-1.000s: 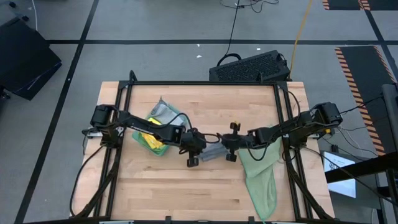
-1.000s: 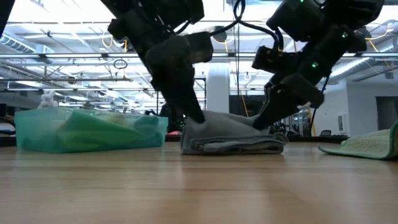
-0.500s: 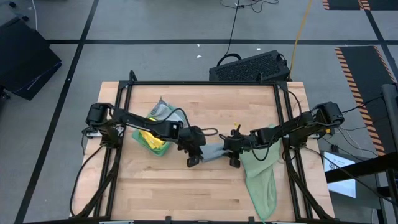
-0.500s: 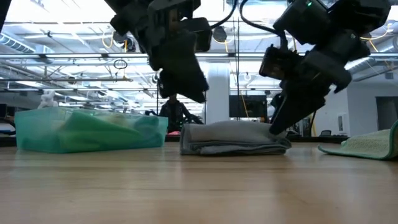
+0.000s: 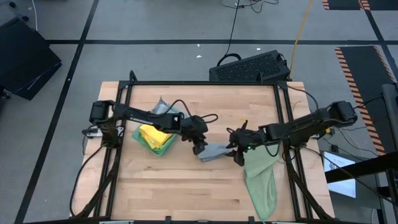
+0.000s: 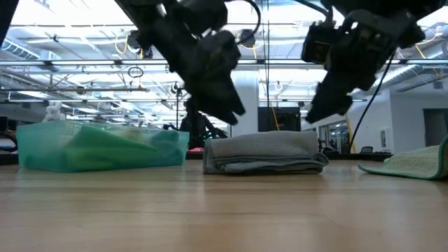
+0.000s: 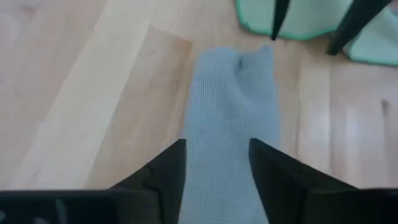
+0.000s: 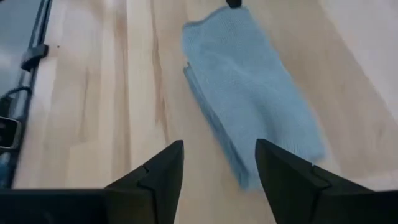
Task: Fold microfiber towels
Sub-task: Put the gray microfiber cloth into the green bin
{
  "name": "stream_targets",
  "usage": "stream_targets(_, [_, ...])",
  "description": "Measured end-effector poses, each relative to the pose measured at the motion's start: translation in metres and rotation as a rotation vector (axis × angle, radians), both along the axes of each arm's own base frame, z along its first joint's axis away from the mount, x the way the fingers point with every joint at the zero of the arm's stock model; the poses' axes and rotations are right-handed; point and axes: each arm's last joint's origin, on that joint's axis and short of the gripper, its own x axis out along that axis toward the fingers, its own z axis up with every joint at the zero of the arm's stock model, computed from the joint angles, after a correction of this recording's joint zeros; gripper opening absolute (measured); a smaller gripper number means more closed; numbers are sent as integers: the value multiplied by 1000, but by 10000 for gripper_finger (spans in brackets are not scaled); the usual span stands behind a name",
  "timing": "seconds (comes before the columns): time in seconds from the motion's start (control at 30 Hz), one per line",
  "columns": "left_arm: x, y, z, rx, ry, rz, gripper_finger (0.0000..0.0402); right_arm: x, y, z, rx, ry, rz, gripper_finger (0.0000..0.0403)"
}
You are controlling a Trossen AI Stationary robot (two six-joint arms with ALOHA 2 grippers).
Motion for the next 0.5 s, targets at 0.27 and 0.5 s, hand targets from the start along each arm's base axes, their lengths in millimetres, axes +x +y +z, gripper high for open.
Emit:
stream_targets(0.27, [14, 4, -38, -41, 23, -93, 243, -21, -1, 19, 106, 3, -97, 192])
stream_targets(0.5, [17, -1, -63, -66, 90, -92, 260, -36, -4, 12, 142, -5, -159, 192])
